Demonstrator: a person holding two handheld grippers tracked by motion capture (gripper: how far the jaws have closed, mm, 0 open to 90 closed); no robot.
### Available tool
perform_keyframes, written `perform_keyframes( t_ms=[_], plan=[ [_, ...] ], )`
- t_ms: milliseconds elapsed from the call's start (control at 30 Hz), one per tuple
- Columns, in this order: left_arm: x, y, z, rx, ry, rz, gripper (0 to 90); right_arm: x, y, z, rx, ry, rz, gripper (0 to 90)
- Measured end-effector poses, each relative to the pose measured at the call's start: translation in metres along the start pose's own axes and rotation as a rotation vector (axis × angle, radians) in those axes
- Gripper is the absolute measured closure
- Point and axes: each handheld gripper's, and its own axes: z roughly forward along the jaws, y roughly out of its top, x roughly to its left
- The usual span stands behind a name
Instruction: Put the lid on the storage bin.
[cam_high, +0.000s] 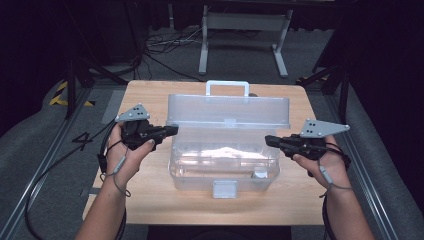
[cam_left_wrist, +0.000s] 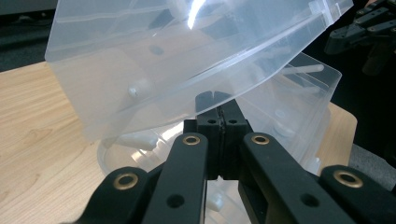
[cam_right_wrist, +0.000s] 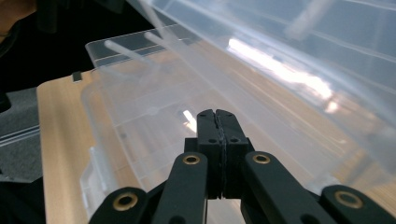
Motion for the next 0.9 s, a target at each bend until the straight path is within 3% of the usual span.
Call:
perform_keyframes(
  t_ms=[333,900],
  plan=[
    [0.000,-0.001,0.000,0.008,-0.012,-0.006,90.0,-0.014,-0.009,-0.005,-0.041,-0.024,0.072,90.0],
    [0.000,-0.005,0.000,0.063,-0.051,-0.034,88.3,-0.023,-0.016,-0.017,-0.037,-0.032,0.135,90.0]
  ],
)
